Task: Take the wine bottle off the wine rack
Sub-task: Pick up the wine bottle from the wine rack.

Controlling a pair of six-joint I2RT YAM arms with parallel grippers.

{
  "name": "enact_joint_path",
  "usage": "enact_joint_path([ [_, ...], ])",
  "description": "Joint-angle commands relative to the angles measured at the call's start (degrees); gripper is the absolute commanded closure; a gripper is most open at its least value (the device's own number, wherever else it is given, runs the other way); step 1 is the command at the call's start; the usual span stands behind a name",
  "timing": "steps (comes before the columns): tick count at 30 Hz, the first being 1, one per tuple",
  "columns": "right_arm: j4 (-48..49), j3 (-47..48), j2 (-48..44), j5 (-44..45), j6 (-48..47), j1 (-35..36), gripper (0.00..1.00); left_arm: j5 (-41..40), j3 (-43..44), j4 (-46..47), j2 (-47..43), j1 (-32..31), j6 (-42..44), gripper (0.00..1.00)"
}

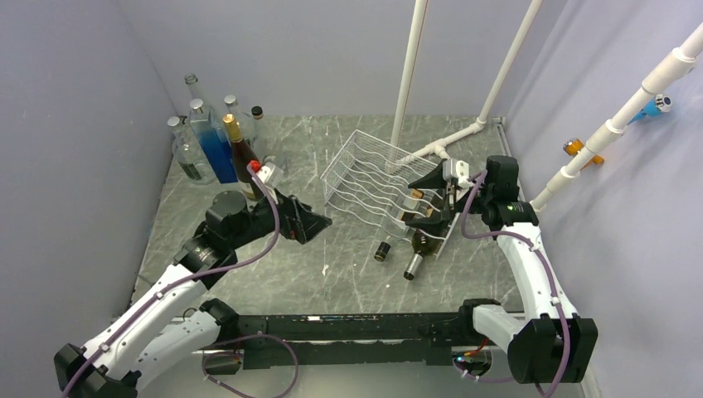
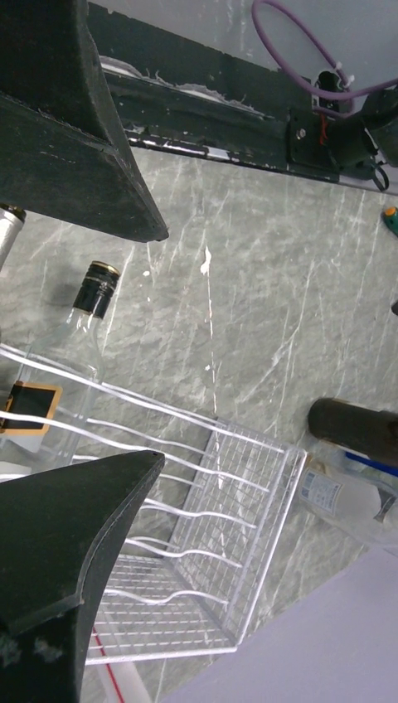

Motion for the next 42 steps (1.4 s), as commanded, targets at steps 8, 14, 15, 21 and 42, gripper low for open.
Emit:
enact_joint_path([
  [8, 1.04, -0.17, -0.06, -2.65, -1.70, -2.65, 0.01, -8.79, -2.38, 7.95, 5.56, -10.48, 0.37, 0.00],
  [14, 0.19, -0.07, 0.34, -2.26, -2.56, -3.04, 0.01, -15.07, -3.36, 11.20, 10.06, -16.79, 1.23, 0.00],
  [15, 0.10, -0.08, 0.39, -2.13, -2.70, -3.09, 0.01, -15.67, -3.57, 11.63, 10.74, -17.23, 1.17, 0.01],
  [21, -0.79, 0.01, 0.74, -1.84, -3.76, -3.17, 0.01, -18.04, -4.52, 15.70, 14.08, -20.45, 0.57, 0.00],
  [42, -1.77, 0.02, 1.10, -0.95, -4.97, -3.73, 0.01, -22.55, -7.20, 24.23, 21.98, -24.25, -1.33, 0.01],
])
